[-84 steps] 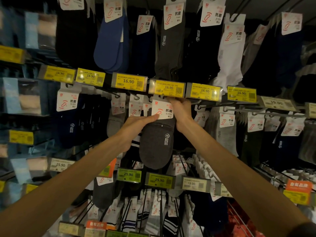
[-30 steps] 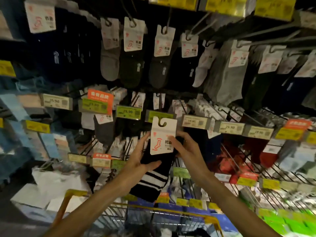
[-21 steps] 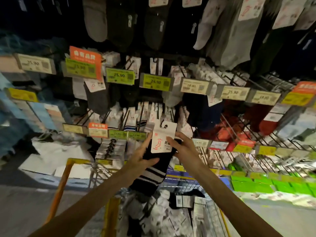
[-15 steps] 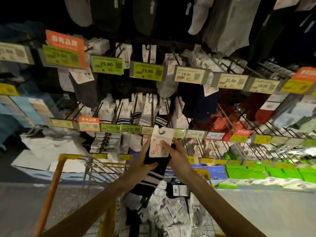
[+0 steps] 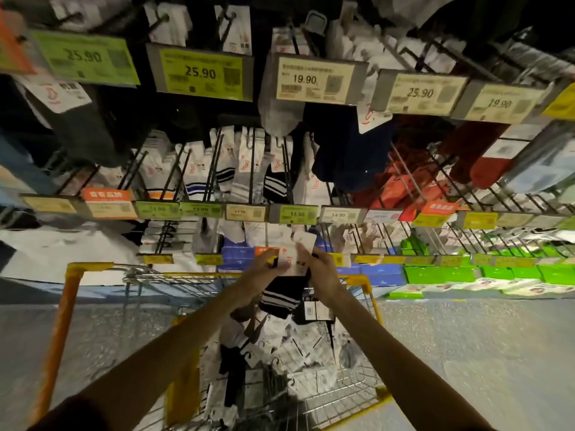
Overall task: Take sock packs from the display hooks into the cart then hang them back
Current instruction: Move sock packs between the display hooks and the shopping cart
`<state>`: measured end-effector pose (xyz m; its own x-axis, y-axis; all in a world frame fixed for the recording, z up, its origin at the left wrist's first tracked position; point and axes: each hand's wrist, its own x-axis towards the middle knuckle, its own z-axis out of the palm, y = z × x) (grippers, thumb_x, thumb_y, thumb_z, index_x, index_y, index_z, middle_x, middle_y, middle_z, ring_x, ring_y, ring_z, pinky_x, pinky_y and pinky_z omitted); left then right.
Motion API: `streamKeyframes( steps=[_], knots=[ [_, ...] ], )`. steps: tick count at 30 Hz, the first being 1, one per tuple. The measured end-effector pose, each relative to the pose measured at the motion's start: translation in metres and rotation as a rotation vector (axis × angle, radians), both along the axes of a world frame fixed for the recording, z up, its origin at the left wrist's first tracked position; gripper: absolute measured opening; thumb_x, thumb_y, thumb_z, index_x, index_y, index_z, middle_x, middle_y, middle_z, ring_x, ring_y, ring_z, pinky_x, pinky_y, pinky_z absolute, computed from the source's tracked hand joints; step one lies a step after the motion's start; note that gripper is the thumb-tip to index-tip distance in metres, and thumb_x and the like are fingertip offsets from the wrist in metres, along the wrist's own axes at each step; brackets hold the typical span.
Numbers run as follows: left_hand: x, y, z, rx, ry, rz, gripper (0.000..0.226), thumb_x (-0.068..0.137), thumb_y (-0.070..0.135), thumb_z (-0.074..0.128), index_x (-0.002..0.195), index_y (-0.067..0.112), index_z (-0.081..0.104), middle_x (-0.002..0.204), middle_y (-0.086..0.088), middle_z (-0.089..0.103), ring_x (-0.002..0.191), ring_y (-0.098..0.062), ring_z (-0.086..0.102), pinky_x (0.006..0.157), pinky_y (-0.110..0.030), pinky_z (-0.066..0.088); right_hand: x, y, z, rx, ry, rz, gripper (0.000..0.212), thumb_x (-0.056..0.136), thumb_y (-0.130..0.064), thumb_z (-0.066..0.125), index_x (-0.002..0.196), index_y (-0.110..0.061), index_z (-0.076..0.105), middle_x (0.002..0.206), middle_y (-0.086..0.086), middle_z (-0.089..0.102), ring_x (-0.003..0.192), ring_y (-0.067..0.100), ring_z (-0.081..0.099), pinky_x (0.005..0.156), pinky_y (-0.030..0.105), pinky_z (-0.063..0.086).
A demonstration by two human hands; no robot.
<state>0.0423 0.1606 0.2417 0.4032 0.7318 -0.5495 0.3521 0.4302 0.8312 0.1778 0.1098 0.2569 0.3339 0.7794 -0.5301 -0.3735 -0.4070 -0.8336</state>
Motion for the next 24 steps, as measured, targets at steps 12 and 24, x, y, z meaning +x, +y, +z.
streamKeyframes(
  steps=[12,24],
  knots=[
    [0.005,0.041,-0.017,0.029,0.040,0.023,0.018,0.095,0.026,0.065,0.108,0.015,0.069,0.104,-0.008,0.073,0.102,-0.028,0.069,0.085,-0.037,0.058,0.028,0.056,-0.025,0.087,-0.183,0.179,0.012,0.092,-0.015,0.066,0.081,-0.012,0.070,0.069,-0.007,0.069,0.065,0.009,0.061,0.060,0.021,0.050],
    [0.018,0.068,-0.010,0.099,0.020,0.174,0.015,0.091,0.008,0.067,0.105,0.004,0.068,0.085,0.002,0.068,0.069,0.004,0.066,0.061,-0.009,0.049,0.019,0.084,-0.042,0.103,-0.271,0.027,0.016,0.085,-0.008,0.059,0.075,-0.019,0.063,0.072,0.000,0.061,0.074,0.018,0.052,0.067,0.034,0.045]
  ],
)
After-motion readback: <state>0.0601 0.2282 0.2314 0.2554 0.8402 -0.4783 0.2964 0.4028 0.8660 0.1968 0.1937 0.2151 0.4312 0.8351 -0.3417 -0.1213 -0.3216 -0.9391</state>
